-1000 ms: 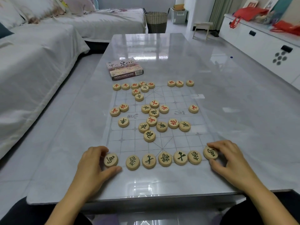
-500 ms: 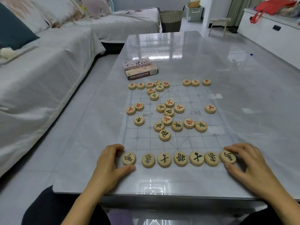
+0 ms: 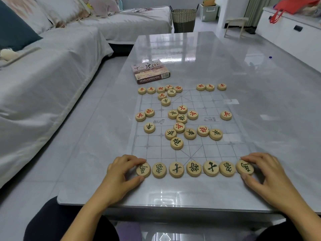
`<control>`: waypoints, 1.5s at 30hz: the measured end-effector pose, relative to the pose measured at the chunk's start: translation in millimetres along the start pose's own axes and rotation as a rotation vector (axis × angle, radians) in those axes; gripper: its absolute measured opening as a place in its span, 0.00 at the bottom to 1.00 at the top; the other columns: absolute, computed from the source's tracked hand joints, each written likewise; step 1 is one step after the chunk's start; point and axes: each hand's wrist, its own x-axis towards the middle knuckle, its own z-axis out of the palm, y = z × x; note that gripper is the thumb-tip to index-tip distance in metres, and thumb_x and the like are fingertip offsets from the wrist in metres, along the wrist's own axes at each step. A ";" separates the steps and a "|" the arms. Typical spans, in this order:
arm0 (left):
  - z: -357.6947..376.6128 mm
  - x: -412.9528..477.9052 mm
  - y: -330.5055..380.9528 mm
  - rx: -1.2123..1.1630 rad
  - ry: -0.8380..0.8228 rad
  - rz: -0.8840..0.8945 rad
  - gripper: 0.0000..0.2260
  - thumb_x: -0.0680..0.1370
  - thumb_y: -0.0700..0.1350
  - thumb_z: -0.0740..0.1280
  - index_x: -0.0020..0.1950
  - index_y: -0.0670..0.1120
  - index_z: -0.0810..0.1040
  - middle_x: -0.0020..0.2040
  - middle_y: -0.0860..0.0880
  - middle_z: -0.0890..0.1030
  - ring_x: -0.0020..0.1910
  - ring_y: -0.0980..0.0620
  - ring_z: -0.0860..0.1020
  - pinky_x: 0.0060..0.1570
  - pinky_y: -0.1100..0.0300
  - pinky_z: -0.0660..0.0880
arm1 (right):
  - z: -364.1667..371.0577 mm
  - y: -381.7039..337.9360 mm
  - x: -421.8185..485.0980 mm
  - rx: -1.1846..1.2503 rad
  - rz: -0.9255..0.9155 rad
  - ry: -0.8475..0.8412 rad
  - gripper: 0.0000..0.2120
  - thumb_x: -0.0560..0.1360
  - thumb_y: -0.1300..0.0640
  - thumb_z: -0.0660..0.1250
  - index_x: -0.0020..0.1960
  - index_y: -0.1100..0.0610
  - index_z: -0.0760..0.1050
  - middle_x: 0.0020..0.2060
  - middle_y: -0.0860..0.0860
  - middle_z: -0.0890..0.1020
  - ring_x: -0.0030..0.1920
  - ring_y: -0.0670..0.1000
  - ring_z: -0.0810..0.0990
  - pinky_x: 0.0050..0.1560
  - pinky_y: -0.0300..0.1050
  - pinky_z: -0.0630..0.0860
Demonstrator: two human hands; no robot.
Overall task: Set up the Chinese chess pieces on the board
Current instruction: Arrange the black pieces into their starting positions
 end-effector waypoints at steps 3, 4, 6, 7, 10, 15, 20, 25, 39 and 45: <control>0.8 -0.4 -0.8 -0.004 0.003 0.007 0.17 0.71 0.47 0.71 0.59 0.57 0.75 0.54 0.56 0.74 0.56 0.55 0.70 0.61 0.54 0.64 | -0.2 -0.3 1.1 -0.002 -0.008 0.014 0.26 0.64 0.42 0.60 0.54 0.57 0.77 0.48 0.49 0.74 0.50 0.54 0.73 0.55 0.24 0.57; 1.2 -0.4 -0.4 -0.007 0.007 0.007 0.17 0.71 0.47 0.71 0.59 0.57 0.75 0.54 0.57 0.74 0.56 0.56 0.70 0.61 0.54 0.64 | -0.4 -0.4 1.1 -0.003 -0.010 0.016 0.26 0.64 0.42 0.60 0.54 0.57 0.77 0.48 0.49 0.74 0.50 0.54 0.73 0.55 0.24 0.57; 2.3 -0.7 0.5 -0.006 0.018 0.008 0.17 0.69 0.55 0.68 0.57 0.58 0.75 0.53 0.60 0.73 0.55 0.56 0.70 0.61 0.55 0.64 | -0.9 -1.2 0.9 0.000 -0.012 0.015 0.25 0.64 0.42 0.60 0.54 0.57 0.77 0.48 0.49 0.74 0.50 0.54 0.73 0.55 0.23 0.56; 2.6 -0.7 1.0 -0.004 0.027 0.009 0.18 0.67 0.59 0.65 0.57 0.60 0.74 0.52 0.61 0.73 0.55 0.57 0.70 0.61 0.55 0.64 | -1.0 -1.3 0.5 0.004 -0.012 0.013 0.25 0.65 0.43 0.61 0.54 0.57 0.77 0.48 0.49 0.74 0.50 0.54 0.72 0.55 0.23 0.56; 4.2 -0.8 0.0 -0.003 0.039 0.011 0.18 0.67 0.57 0.65 0.56 0.60 0.73 0.52 0.62 0.73 0.55 0.56 0.71 0.60 0.55 0.65 | -1.0 -0.5 0.6 -0.001 -0.023 0.028 0.19 0.66 0.49 0.68 0.53 0.57 0.77 0.48 0.49 0.74 0.50 0.55 0.73 0.55 0.24 0.57; 4.4 -1.6 0.7 -0.007 0.052 0.000 0.17 0.67 0.53 0.67 0.55 0.59 0.74 0.52 0.59 0.74 0.55 0.55 0.71 0.60 0.55 0.65 | 1.7 -0.4 0.8 -0.017 -0.017 0.040 0.20 0.63 0.66 0.76 0.54 0.57 0.78 0.48 0.49 0.74 0.51 0.57 0.73 0.55 0.47 0.66; 3.5 -1.3 -0.8 -0.004 0.035 0.000 0.18 0.68 0.53 0.68 0.57 0.59 0.73 0.54 0.58 0.74 0.56 0.57 0.70 0.61 0.56 0.64 | 0.6 -2.0 0.7 0.017 -0.016 0.042 0.21 0.65 0.65 0.76 0.55 0.56 0.77 0.49 0.49 0.74 0.53 0.54 0.72 0.54 0.49 0.66; 1.0 -1.8 -5.3 -0.074 0.016 -0.022 0.21 0.67 0.53 0.72 0.56 0.65 0.69 0.52 0.61 0.76 0.54 0.62 0.72 0.55 0.66 0.66 | -1.6 -1.5 0.6 0.145 0.022 0.037 0.20 0.68 0.55 0.73 0.59 0.49 0.72 0.51 0.45 0.74 0.55 0.48 0.71 0.57 0.36 0.66; -6.1 144.0 29.2 -0.030 0.189 0.052 0.11 0.76 0.42 0.65 0.58 0.46 0.77 0.54 0.49 0.76 0.48 0.59 0.73 0.51 0.69 0.69 | -7.8 3.8 108.8 0.289 0.114 0.091 0.07 0.76 0.52 0.64 0.52 0.50 0.75 0.47 0.47 0.76 0.43 0.43 0.74 0.40 0.38 0.68; 13.0 278.3 43.1 0.340 0.079 0.040 0.20 0.79 0.47 0.58 0.71 0.51 0.64 0.74 0.46 0.62 0.72 0.44 0.60 0.69 0.44 0.60 | 6.9 9.0 146.0 0.442 0.199 0.192 0.05 0.76 0.50 0.64 0.49 0.50 0.75 0.45 0.48 0.81 0.47 0.50 0.78 0.45 0.45 0.72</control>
